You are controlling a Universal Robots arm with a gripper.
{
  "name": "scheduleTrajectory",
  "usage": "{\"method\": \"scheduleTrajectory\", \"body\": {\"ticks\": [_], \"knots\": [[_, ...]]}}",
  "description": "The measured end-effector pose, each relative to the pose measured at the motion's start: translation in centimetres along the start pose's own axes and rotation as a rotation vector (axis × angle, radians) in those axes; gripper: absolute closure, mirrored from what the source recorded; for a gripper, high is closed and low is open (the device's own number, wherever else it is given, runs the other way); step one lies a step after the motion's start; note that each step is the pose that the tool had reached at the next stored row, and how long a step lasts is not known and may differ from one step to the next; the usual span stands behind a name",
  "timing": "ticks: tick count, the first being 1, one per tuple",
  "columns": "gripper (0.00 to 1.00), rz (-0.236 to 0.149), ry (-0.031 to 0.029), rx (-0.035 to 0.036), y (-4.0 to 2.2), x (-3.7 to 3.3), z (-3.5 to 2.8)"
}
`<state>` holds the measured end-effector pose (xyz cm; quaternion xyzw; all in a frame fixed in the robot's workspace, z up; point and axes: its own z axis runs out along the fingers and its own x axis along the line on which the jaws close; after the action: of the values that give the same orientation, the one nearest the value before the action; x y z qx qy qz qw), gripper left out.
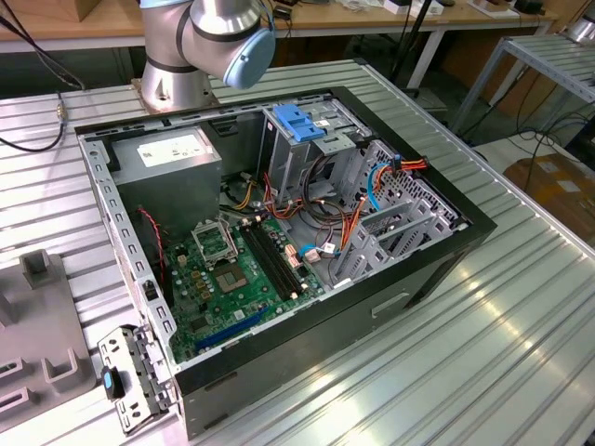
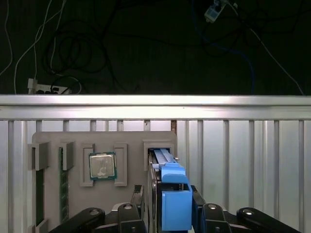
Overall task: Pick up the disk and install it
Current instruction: 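Pick up the disk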
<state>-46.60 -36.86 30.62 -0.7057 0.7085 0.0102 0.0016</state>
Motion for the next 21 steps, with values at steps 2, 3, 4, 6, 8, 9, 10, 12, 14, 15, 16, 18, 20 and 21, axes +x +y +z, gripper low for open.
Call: {"method": "scheduleTrajectory", "body": {"ticks": [2, 3, 4, 6, 8, 9, 10, 12, 14, 15, 16, 18, 20, 21], "knots": [[0.52, 0.0, 0.0, -0.0095, 0.01, 0.0, 0.02], [0.52, 0.0, 0.0001, -0.0096, 0.01, 0.0, 0.02], [0.52, 0.0, 0.0002, -0.0098, 0.01, 0.0, 0.03], [0.52, 0.0, 0.0, -0.0088, 0.0, 0.0, 0.31], [0.52, 0.0, 0.0, -0.0067, 0.0, 0.01, 0.58], [0.52, 0.0, 0.0, -0.0065, 0.0, 0.02, 0.69], [0.52, 0.0, 0.0001, -0.0066, 0.0, 0.01, 0.72], [0.52, 0.0, 0.0001, -0.0063, 0.0, 0.01, 0.74], [0.52, 0.0, 0.0001, -0.0062, 0.0, 0.01, 0.75], [0.52, 0.0, 0.0001, -0.0061, 0.0, 0.01, 0.77], [0.52, 0.0, 0.0, -0.006, 0.0, 0.01, 0.79], [0.52, 0.0, 0.0, -0.006, 0.01, -0.04, 0.82], [0.52, 0.0, 0.0001, -0.0062, 0.0, -0.08, 0.82], [0.52, 0.0, 0.0001, -0.0063, 0.0, -0.08, 0.82]]}}
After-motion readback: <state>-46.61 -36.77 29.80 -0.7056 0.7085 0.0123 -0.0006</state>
